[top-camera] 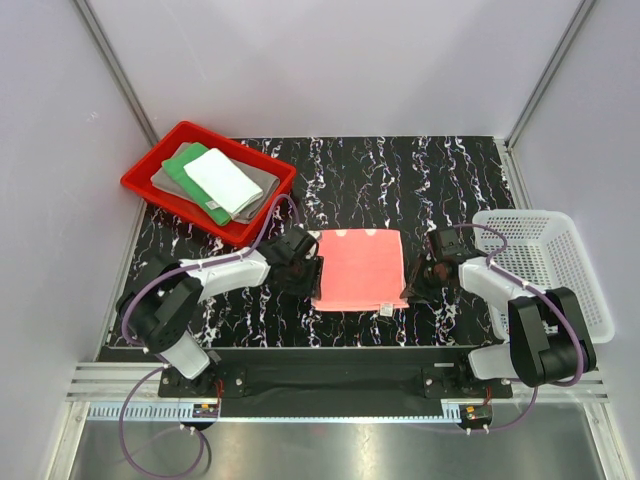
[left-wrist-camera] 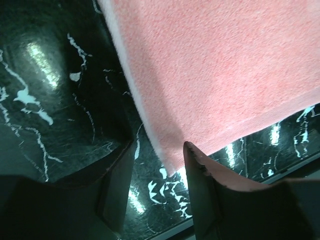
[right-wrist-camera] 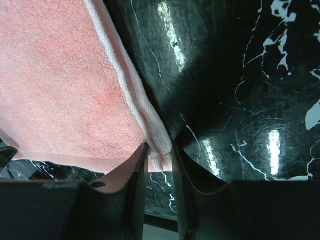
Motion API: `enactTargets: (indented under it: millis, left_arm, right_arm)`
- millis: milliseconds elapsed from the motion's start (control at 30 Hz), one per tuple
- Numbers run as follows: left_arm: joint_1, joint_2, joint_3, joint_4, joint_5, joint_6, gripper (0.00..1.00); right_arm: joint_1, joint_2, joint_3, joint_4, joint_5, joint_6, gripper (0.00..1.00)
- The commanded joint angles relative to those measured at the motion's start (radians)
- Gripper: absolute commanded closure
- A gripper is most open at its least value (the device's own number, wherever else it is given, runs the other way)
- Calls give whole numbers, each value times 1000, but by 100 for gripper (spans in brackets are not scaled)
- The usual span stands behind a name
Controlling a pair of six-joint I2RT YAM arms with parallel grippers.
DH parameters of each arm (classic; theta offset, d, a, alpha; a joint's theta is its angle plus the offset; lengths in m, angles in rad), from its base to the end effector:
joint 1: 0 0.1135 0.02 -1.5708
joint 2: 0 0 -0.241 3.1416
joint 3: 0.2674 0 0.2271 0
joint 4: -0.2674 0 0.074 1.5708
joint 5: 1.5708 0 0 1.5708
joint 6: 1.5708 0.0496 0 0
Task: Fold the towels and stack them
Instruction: Fold the towel
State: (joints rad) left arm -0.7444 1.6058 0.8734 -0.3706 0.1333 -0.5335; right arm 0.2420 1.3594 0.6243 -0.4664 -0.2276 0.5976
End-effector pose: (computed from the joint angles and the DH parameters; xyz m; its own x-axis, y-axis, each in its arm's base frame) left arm 0.2066 -0.1993 0.1426 -0.9292 0.1706 -0.3279 0.2823 0.9002 -0.3315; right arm 0.2073 0.0627 0.1327 -0.9243 0.3365 -0.1800 0.2511 0.8915 0.3771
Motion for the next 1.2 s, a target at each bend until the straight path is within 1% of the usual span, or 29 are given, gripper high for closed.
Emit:
enactTargets:
  millis: [0,67,100,133,167,200,233,267,333,367,400,433,500,767,833,867,900,933,1033,1167]
  left_arm:
    - [4,11,-19,79,51,-25,54]
    - [5,13,-20,79,54,-26,60]
    - [5,11,-20,79,54,-26,63]
    - [5,9,-22,79,55,-28,68]
    - [4,8,-24,82,57,-26,72]
    - [4,8,-25,84,58,-31,75]
    - [4,6,-24,82,60,-31,78]
    - [4,6,-22,82,61,-33,85]
    - [4,9,-11,72,63,-33,89]
    - [4,11,-8,68,65,-33,95]
    - [4,14,-5,65,65,-34,99]
    - [4,13,-4,64,65,-34,100]
    - [5,13,-2,62,66,-36,100]
    - [4,9,12,47,69,-40,100]
    - [4,8,15,36,68,-42,100]
    - [4,6,16,32,66,-42,100]
    - [4,9,19,30,66,-40,100]
    - [4,9,19,30,68,-42,100]
    - [4,20,18,27,68,-39,100]
    - [4,23,16,33,71,-39,100]
  right_arm:
    - [13,-2,-17,52,-6,27,69]
    - [14,-11,-29,69,-7,34,71]
    - [14,-17,-32,71,-6,36,74]
    - [14,-28,-37,72,-4,37,76]
    - [14,-32,-38,72,-3,36,79]
    - [14,-36,-38,71,-4,34,84]
    - [14,-43,-37,66,-4,31,86]
    - [14,-46,-32,63,-4,28,88]
    - [14,-54,-23,48,-1,21,87]
    - [14,-55,-18,46,-1,16,85]
    - [14,-59,-15,45,-3,14,82]
    - [14,-62,-11,38,-3,13,76]
    - [14,-63,-9,40,-10,13,75]
    - [16,-68,-29,63,-19,21,92]
    - [14,-71,-17,46,-10,18,92]
    - [16,-72,-11,38,-4,15,90]
    - [16,-75,-2,34,-4,14,79]
    - [16,-75,2,25,-4,14,74]
    - [16,-86,0,17,-10,21,72]
    - [17,-103,-14,14,-24,31,73]
